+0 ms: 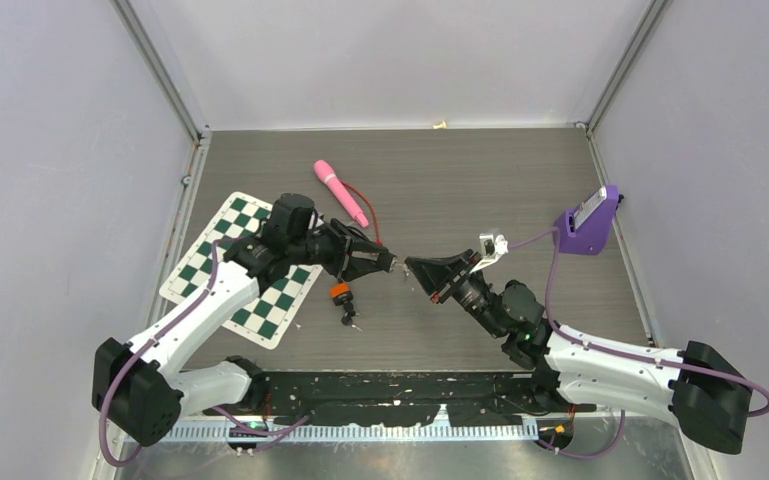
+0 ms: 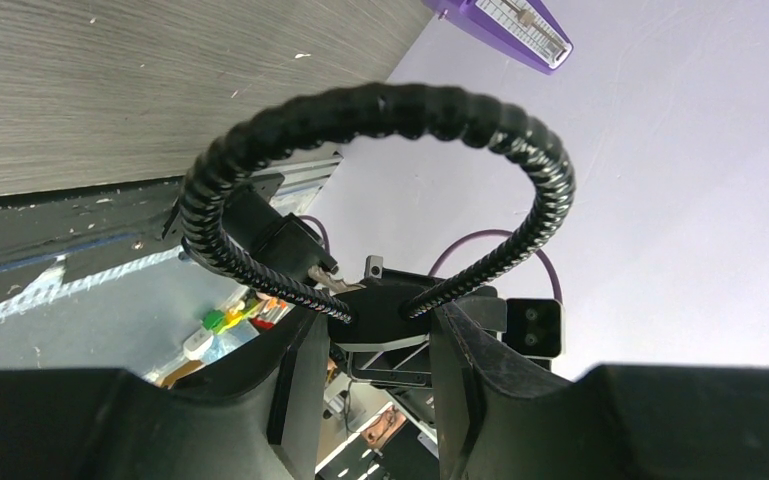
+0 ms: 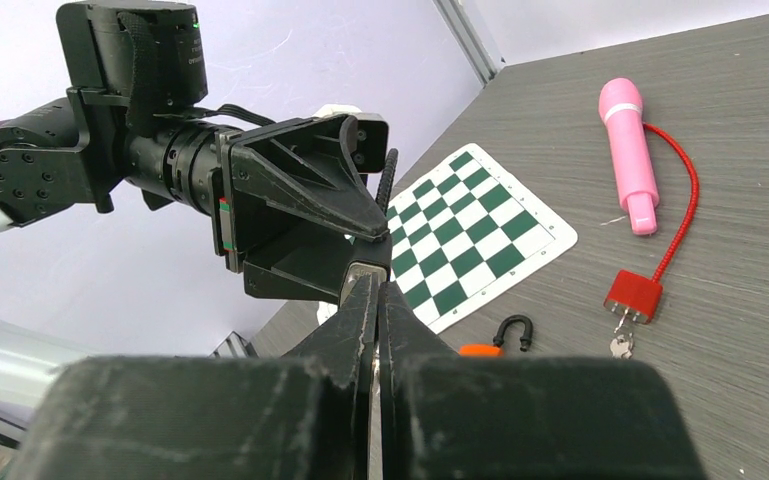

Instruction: Unlock with the key

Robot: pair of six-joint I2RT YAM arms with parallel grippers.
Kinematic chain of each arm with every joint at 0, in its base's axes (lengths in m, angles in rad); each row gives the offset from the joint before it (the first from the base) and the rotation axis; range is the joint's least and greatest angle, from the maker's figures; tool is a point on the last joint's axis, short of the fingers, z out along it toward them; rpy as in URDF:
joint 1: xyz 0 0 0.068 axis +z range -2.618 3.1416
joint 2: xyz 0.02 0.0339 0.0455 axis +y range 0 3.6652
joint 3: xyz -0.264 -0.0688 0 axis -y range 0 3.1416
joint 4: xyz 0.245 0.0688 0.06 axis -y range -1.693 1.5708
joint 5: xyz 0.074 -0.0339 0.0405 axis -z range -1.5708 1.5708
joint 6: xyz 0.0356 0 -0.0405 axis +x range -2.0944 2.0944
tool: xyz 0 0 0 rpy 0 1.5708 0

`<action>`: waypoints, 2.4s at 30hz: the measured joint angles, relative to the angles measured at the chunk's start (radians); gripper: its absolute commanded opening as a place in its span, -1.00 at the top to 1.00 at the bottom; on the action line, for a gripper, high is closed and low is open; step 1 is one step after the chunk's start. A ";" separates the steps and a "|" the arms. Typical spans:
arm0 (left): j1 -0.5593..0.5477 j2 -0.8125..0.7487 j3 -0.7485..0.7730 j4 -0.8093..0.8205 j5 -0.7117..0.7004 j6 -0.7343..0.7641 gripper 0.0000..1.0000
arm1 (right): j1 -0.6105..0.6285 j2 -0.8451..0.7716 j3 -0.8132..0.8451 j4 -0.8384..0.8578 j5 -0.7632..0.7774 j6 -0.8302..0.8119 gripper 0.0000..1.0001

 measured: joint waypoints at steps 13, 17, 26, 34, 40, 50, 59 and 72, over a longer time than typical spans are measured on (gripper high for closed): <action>0.000 -0.012 0.000 0.011 0.000 -0.001 1.00 | 0.000 0.002 0.000 0.032 0.001 0.018 0.89; 0.000 -0.013 0.000 0.011 0.000 -0.001 1.00 | 0.000 0.002 0.000 0.033 0.001 0.023 0.90; -0.003 -0.013 0.000 0.011 -0.003 0.000 1.00 | 0.000 0.002 0.000 0.046 0.000 0.037 0.89; -0.006 -0.013 0.000 0.011 -0.007 0.000 1.00 | 0.000 0.014 0.000 0.064 0.000 0.042 0.89; -0.009 -0.013 0.000 0.012 -0.011 0.000 1.00 | 0.000 0.022 0.000 0.068 0.005 0.053 0.89; -0.011 -0.019 -0.002 0.024 -0.038 -0.015 1.00 | 0.000 0.051 0.000 0.095 0.034 0.110 0.89; -0.011 -0.037 -0.014 0.033 -0.090 -0.048 1.00 | 0.000 0.126 0.000 0.175 0.041 0.154 0.90; -0.024 -0.037 0.003 0.017 -0.123 0.007 1.00 | -0.001 0.121 0.000 0.161 0.041 0.140 0.90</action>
